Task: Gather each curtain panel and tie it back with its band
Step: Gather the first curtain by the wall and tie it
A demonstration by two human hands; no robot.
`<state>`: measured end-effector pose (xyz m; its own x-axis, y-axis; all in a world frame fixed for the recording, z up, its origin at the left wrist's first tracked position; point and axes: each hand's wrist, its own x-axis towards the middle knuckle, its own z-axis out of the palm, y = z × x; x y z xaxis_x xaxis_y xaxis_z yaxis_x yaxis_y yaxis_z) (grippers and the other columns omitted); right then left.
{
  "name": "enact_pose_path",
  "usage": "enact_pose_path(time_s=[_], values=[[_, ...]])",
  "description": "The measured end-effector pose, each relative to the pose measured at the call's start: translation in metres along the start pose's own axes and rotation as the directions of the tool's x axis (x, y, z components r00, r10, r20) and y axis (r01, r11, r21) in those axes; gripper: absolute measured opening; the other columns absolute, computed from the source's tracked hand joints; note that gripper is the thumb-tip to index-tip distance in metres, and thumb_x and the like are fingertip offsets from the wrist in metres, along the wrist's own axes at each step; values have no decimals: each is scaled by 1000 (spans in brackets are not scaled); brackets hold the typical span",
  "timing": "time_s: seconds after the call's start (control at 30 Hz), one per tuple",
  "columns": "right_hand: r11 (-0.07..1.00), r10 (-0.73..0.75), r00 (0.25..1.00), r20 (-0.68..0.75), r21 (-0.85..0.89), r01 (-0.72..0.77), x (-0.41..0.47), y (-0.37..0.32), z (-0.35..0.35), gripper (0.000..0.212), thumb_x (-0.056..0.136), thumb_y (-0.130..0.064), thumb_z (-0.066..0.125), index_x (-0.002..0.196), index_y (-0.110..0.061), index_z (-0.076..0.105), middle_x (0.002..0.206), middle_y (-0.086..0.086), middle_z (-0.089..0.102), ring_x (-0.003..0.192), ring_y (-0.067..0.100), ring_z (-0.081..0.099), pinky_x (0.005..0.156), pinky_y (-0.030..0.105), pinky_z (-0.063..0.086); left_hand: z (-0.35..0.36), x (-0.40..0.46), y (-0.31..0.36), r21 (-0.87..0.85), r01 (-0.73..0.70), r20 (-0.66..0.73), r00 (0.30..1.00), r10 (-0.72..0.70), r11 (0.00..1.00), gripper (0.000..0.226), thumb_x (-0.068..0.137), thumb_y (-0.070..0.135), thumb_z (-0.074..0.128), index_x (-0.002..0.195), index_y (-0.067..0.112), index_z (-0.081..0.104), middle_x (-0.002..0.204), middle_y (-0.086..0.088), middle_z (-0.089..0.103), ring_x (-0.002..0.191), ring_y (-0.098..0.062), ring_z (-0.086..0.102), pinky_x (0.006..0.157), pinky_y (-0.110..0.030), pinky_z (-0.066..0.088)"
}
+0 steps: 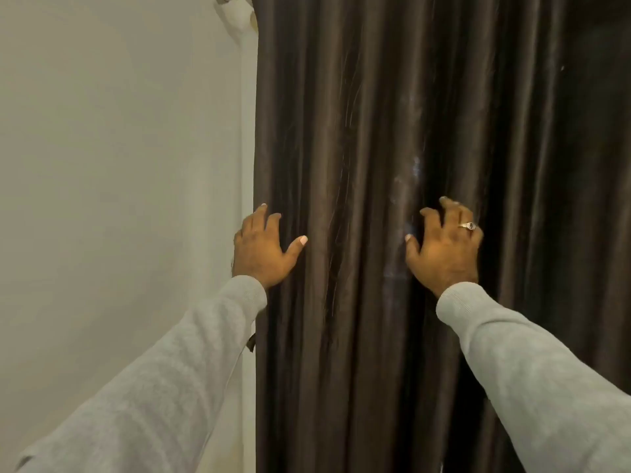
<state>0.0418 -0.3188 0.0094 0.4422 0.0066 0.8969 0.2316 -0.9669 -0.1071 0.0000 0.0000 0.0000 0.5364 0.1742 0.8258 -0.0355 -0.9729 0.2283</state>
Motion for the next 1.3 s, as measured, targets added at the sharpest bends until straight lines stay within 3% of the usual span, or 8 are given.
enact_pose_path(time_s=[0.17,0.37,0.47,0.67,0.87,1.0,1.07,1.3], values=[[972,233,966,-111,45,-230,33,-13,25,60,91,-43,65,142,-15,49,165,21,28,155,46,23,115,69,29,28,57,-37,-120,78,37,997,-74,990,77,99,69,58,154,16,49,172,-15,32,156,-39,33,123,-61,38],[897,355,919,-171,339,-283,93,-11,46,76,97,-42,66,157,-14,29,163,18,27,132,52,51,101,62,54,59,141,-61,-423,205,-3,974,-227,883,93,94,60,74,164,16,31,169,-11,35,151,-40,39,122,-57,41],[881,356,922,-153,384,-276,118,-12,54,81,102,-43,62,164,-14,20,163,17,35,132,50,54,105,59,49,70,173,-63,-545,272,24,951,-309,793,92,95,52,77,166,19,28,167,-11,41,149,-40,45,124,-54,40],[929,192,979,-75,335,-157,159,-39,68,77,97,-16,61,166,-21,27,131,25,66,113,48,64,95,50,53,83,200,-55,-610,245,-28,944,-329,754,62,102,33,70,153,29,35,124,-11,74,114,-38,71,107,-51,57],[915,109,993,-34,393,-87,188,-77,90,54,102,-22,50,153,-38,45,118,21,70,102,43,68,90,49,58,94,232,-43,-614,118,-7,988,-154,781,65,101,26,74,161,22,49,152,-9,63,139,-30,61,121,-44,47],[881,96,993,63,458,-114,203,-114,102,33,104,-33,45,134,-35,58,121,21,70,106,45,67,95,51,56,110,237,-36,-597,88,-3,994,-111,798,41,101,29,71,132,2,67,130,-22,72,122,-43,68,109,-53,56],[879,-9,994,113,474,-46,210,-141,107,31,101,-32,46,125,-29,65,118,21,72,105,45,68,94,52,57,114,237,-42,-634,90,14,994,-105,768,39,101,26,71,124,-5,66,122,-30,70,116,-48,66,106,-58,55],[903,-248,933,259,410,126,228,-209,99,28,98,-15,61,125,-7,65,126,22,69,114,41,67,91,40,56,90,237,-73,-833,57,85,996,27,551,12,102,16,74,108,20,84,106,-2,83,100,-24,79,98,-43,64]])
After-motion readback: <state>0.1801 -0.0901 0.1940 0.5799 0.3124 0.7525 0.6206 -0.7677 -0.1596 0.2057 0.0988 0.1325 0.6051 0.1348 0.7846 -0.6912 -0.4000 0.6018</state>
